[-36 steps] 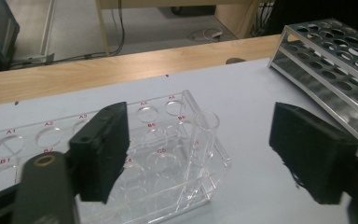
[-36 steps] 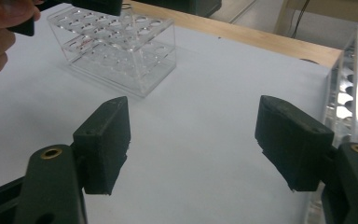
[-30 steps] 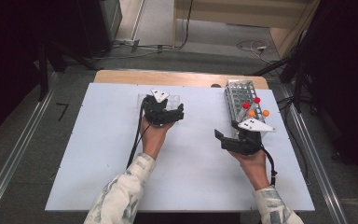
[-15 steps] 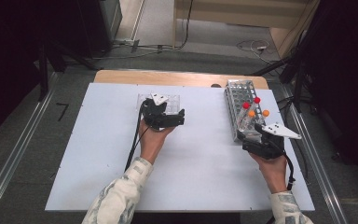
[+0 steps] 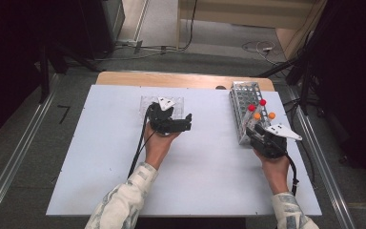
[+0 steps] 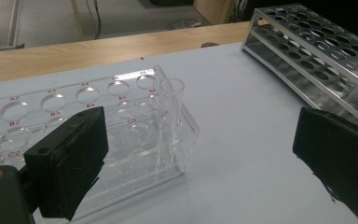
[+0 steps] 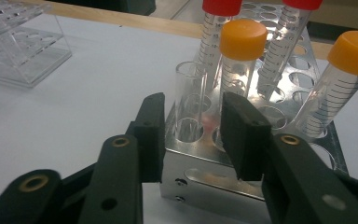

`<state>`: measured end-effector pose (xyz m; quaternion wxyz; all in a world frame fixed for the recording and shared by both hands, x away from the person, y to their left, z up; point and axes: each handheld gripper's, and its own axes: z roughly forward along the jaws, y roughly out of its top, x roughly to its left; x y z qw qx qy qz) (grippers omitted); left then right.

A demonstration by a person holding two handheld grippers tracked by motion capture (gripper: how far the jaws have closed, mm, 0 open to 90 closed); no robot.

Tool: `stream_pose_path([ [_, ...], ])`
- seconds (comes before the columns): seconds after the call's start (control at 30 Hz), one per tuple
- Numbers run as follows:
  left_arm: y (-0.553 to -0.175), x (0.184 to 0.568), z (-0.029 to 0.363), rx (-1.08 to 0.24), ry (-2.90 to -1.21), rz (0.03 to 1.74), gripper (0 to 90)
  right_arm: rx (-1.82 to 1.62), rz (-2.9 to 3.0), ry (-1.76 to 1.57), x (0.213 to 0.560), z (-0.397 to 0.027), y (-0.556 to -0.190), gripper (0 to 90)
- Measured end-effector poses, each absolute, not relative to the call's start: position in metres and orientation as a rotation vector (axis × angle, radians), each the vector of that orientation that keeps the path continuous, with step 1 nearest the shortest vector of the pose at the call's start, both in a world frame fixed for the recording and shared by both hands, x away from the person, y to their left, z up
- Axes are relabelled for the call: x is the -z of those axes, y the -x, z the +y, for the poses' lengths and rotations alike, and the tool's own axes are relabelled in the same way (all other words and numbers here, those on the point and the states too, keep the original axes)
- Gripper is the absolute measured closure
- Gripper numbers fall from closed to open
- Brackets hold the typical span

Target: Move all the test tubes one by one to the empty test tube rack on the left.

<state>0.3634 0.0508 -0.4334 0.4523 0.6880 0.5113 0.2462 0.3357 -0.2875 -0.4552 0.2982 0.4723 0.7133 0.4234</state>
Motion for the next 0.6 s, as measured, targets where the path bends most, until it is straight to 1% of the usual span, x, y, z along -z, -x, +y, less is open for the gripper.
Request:
stream_pose_path([
  [0.17, -0.3636, 0.4348, 0.0486, -0.603, -1.710, 1.252, 4.0, -1.130, 1.909, -1.244, 0.4591, -0.2838, -0.3398, 64.3],
  [0.37, -0.3628, 0.4356, 0.0467, -0.594, -1.716, 1.248, 4.1, -1.134, 1.897, -1.250, 0.4616, -0.2824, -0.3437, 72.0],
  [0.6, -0.3626, 0.4342, 0.0482, -0.595, -1.705, 1.249, 4.3, -1.146, 1.882, -1.235, 0.4559, -0.2840, -0.3419, 73.1],
])
